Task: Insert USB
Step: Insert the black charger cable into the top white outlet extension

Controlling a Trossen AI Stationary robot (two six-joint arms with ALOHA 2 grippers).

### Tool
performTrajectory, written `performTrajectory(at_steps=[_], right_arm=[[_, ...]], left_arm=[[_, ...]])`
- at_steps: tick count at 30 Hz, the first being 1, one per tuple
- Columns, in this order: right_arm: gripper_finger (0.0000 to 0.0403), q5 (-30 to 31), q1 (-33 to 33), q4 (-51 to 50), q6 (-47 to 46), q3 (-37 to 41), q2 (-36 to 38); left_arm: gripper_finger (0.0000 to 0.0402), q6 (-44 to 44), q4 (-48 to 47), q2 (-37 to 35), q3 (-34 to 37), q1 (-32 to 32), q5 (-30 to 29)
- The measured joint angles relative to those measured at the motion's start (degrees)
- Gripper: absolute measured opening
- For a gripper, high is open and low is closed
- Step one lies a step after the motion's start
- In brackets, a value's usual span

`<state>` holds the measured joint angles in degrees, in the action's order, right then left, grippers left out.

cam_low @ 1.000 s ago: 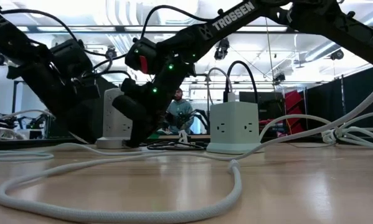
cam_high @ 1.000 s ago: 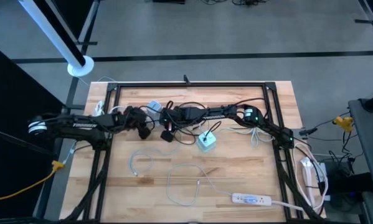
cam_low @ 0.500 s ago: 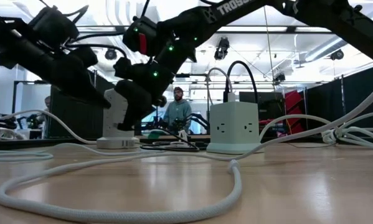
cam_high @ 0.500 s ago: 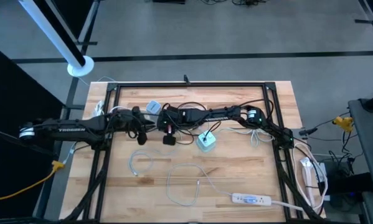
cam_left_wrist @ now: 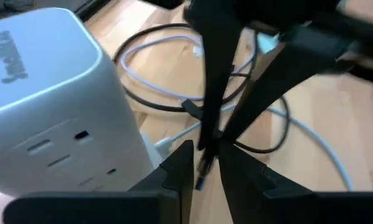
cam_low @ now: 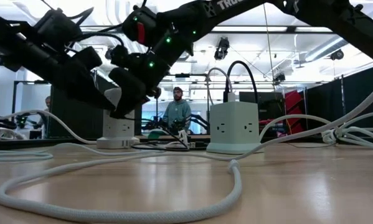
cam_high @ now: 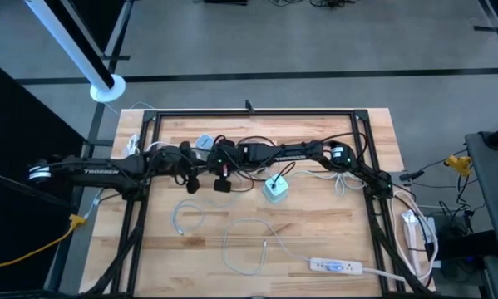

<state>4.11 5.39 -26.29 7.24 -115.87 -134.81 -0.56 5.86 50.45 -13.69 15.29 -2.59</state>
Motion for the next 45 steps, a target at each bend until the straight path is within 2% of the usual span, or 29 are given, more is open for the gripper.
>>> performTrajectory(at_steps=[4,7,33,38,42,45], right_arm=[[0.0012,0.3,-0.1,-0.4,-0.1,0.0,0.1],[0.0012,0.1,-0.1,-0.4,-0.1,0.0,0.1],[0.0007,0.5,-0.2,-1.7,-1.2,0.1,0.4],[0.0007,0.6,0.3,-2.0,-6.5,2.3,0.6],[0.0007,1.6,0.7,0.4,-11.5,3.6,0.0],[0.0007,2.7,1.1,0.6,-13.9,3.7,-1.3]], left_arm=[[0.0011,0.3,0.6,0.1,0.0,0.0,-0.9],[0.0002,0.2,0.7,0.0,0.0,0.0,-1.1],[0.0,0.1,-3.0,2.1,0.2,0.0,-1.5],[0.0,-3.6,-9.1,2.1,0.3,0.2,-8.3],[0.0,-7.5,-10.8,2.1,0.3,1.2,-9.1],[0.0,-8.9,-11.0,2.3,0.3,2.2,-11.8]])
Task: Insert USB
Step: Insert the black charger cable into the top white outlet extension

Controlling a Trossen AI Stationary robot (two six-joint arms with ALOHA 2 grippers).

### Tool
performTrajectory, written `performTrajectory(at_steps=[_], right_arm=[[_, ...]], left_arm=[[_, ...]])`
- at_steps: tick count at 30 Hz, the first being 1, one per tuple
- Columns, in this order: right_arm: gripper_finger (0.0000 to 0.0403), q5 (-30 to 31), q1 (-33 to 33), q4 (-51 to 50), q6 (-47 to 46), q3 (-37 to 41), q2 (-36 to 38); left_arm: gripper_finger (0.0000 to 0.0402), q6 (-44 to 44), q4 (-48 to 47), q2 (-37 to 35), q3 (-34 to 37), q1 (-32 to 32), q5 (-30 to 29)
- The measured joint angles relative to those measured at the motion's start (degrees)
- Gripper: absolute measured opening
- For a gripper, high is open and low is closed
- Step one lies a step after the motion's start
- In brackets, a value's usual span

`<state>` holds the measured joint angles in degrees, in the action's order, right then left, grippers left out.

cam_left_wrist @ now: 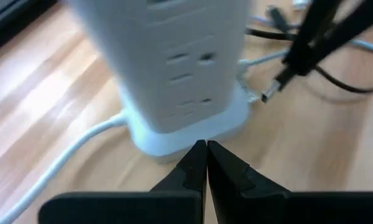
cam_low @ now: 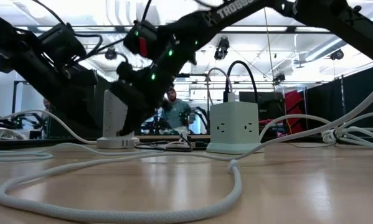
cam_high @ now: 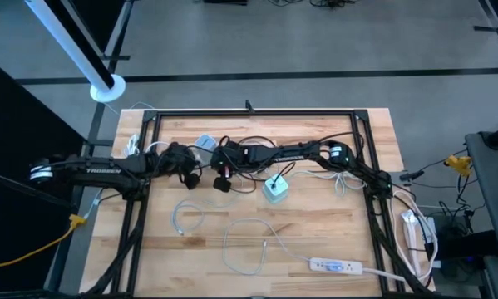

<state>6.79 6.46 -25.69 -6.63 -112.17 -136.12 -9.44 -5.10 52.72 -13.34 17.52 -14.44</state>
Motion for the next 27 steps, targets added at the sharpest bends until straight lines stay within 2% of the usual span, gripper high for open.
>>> performTrajectory(at_steps=[11,20,27], right_arm=[[0.0007,4.5,0.4,-0.2,-3.5,0.5,-1.7],[0.0007,6.7,0.1,1.1,-3.1,0.6,-1.7],[0.0007,7.4,0.0,2.9,-1.7,0.7,-1.8]], left_arm=[[0.0,-1.3,-0.5,2.8,0.0,4.1,-3.2],[0.0,-0.2,1.2,9.2,0.0,4.2,-3.2],[0.0,0.9,11.3,13.0,3.6,4.1,-1.2]])
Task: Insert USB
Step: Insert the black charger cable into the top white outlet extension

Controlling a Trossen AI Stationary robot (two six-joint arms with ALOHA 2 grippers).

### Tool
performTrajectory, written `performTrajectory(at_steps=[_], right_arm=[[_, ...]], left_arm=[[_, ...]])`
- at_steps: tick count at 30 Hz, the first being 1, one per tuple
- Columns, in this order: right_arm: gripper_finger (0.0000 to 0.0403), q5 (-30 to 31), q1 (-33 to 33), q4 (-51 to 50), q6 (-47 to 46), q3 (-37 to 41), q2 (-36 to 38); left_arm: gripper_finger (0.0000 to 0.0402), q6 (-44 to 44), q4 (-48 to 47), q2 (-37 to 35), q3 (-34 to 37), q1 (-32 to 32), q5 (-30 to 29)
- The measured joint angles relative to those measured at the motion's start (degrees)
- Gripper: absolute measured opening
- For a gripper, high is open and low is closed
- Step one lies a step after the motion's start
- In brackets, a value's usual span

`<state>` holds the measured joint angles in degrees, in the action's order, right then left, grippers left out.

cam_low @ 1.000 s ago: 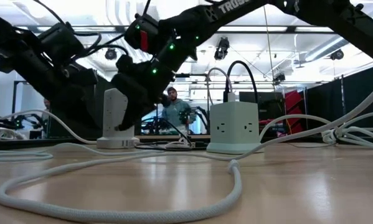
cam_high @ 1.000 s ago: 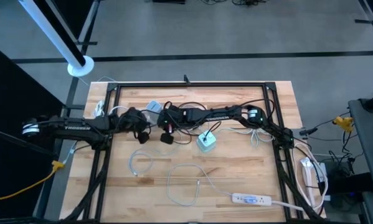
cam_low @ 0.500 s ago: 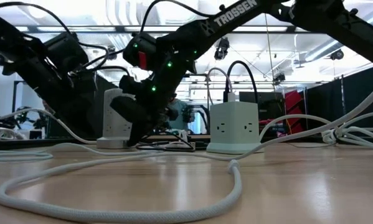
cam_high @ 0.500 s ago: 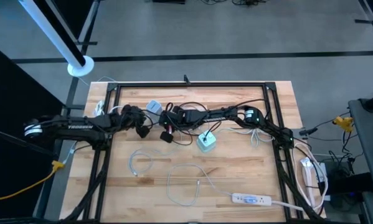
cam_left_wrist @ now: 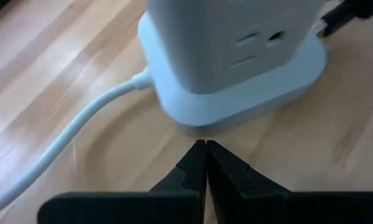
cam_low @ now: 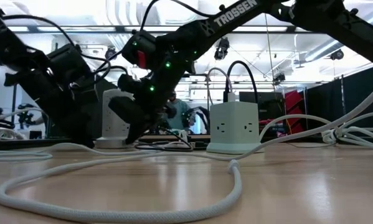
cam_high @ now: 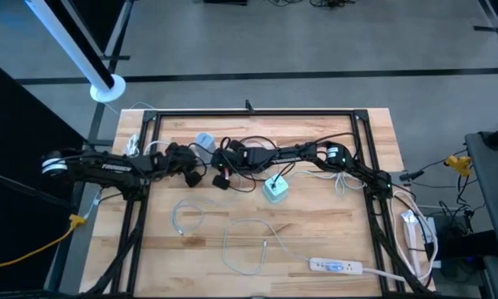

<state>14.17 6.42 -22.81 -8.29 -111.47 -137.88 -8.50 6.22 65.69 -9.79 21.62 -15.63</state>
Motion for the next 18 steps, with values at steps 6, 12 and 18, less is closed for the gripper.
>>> performTrajectory(at_steps=[6,12,18], right_arm=[[0.0004,0.1,-0.1,2.0,-0.4,0.8,0.0],[0.0003,0.3,-0.2,3.1,-1.0,1.5,0.0],[0.0003,0.5,-0.2,4.0,-2.0,1.8,0.0]], left_arm=[[0.0,-1.0,7.1,-1.2,4.2,-0.1,-0.2],[0.0,-1.1,12.7,-4.4,8.1,-0.2,-0.8],[0.0,-3.1,16.0,-8.3,9.4,-0.2,-7.3]])
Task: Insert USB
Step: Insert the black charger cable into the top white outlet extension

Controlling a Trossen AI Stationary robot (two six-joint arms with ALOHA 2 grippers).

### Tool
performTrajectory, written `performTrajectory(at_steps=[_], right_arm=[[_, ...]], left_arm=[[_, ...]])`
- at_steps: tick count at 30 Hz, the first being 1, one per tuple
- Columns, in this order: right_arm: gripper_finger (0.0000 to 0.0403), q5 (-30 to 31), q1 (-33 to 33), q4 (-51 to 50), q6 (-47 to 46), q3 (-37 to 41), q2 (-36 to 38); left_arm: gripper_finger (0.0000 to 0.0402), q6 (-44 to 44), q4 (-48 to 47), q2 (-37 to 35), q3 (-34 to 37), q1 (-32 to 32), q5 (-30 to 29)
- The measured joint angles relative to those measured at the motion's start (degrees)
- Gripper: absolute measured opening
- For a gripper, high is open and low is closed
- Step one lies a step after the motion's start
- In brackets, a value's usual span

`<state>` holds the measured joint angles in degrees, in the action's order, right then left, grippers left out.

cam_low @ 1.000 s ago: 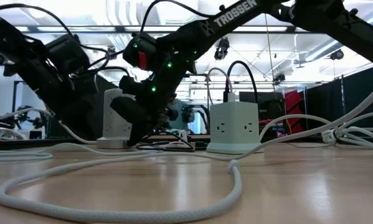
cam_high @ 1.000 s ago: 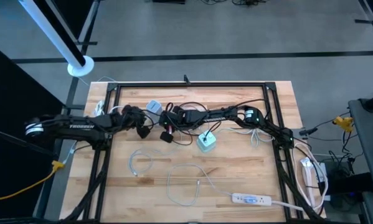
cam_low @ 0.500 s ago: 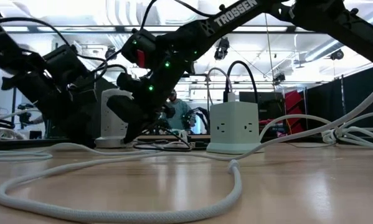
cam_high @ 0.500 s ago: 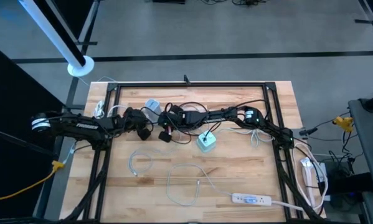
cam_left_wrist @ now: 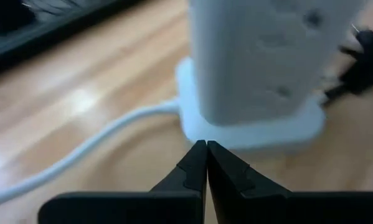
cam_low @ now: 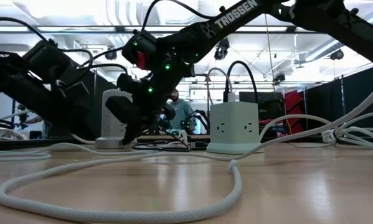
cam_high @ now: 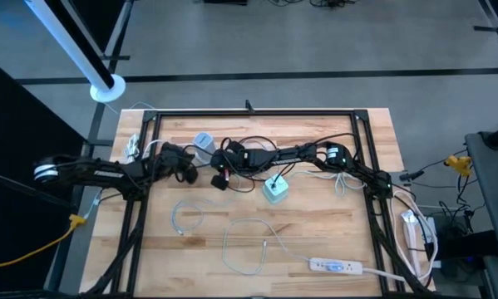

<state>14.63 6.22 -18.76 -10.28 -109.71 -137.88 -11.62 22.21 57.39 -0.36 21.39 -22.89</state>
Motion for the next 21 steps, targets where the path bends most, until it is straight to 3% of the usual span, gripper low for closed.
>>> performTrajectory(at_steps=[11,21], right_arm=[[0.0007,0.4,-0.1,0.2,0.0,0.0,0.0],[0.0003,0.4,-0.1,0.6,0.2,0.0,0.0]], left_arm=[[0.0,2.6,1.3,-1.5,0.0,0.1,-10.1],[0.0,6.2,8.8,3.7,0.0,0.3,-7.0]])
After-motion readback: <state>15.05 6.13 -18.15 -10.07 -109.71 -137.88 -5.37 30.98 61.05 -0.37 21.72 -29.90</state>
